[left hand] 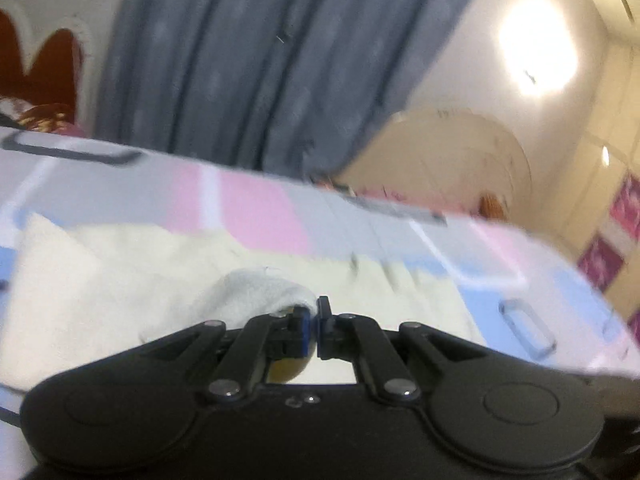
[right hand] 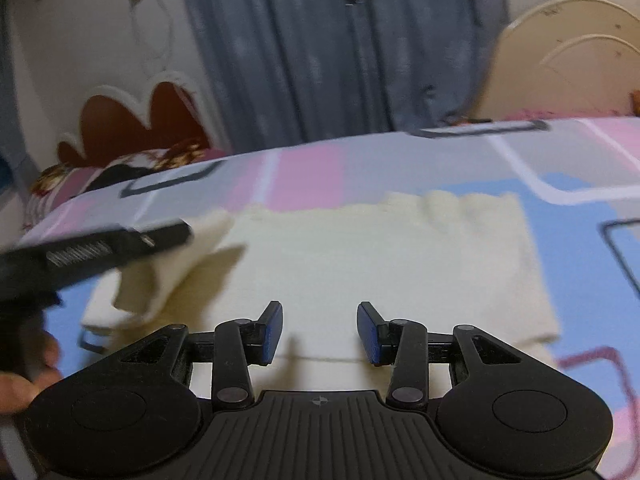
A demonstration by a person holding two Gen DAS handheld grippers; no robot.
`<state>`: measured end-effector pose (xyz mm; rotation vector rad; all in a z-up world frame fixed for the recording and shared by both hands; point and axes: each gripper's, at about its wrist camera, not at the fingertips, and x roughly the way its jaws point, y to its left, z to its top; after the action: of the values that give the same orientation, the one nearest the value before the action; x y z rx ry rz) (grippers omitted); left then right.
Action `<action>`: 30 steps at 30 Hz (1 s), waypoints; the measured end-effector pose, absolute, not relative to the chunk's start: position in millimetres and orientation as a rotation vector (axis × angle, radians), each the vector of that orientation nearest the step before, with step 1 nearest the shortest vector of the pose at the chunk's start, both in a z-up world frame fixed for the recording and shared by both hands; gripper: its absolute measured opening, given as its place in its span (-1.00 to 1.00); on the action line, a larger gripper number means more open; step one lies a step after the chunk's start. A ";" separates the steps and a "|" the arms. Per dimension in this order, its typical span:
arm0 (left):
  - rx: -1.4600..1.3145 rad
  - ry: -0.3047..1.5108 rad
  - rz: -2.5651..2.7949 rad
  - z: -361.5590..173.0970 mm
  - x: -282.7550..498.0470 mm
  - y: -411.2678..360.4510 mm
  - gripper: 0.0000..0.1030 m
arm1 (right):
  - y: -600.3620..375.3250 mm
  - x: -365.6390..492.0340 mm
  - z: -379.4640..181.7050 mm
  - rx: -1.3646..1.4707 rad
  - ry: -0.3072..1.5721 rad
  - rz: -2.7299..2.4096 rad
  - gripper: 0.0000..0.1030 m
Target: Fold small clothes
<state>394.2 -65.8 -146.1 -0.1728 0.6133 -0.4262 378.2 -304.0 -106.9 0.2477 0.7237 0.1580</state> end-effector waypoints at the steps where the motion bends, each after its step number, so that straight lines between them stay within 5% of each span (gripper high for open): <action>1: -0.141 0.638 -0.436 -153.5 386.1 -69.9 -0.89 | -312.7 374.6 -108.6 0.248 0.726 0.147 -0.19; 5: -0.071 0.720 -0.446 -163.3 375.2 -80.1 -0.31 | -331.8 362.5 -109.3 0.260 0.724 0.147 -0.19; 7: -0.057 0.733 -0.439 -160.2 369.3 -68.2 0.57 | -332.5 360.2 -108.3 0.255 0.716 0.160 -0.19; 8: -0.059 0.726 -0.428 -156.5 360.5 -60.5 0.66 | -331.1 360.4 -108.3 0.247 0.712 0.168 -0.19; 20: -0.083 0.706 -0.136 -145.4 350.2 47.6 0.57 | -234.9 376.6 -121.0 -0.017 0.689 0.308 -0.19; 30: 0.001 0.722 -0.090 -164.7 356.2 56.6 0.40 | -195.9 395.3 -137.6 -0.186 0.615 0.292 -0.19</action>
<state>356.2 56.6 -164.7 0.0011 0.7220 -0.0905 395.3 -195.9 -137.6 -0.1856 0.6150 0.2917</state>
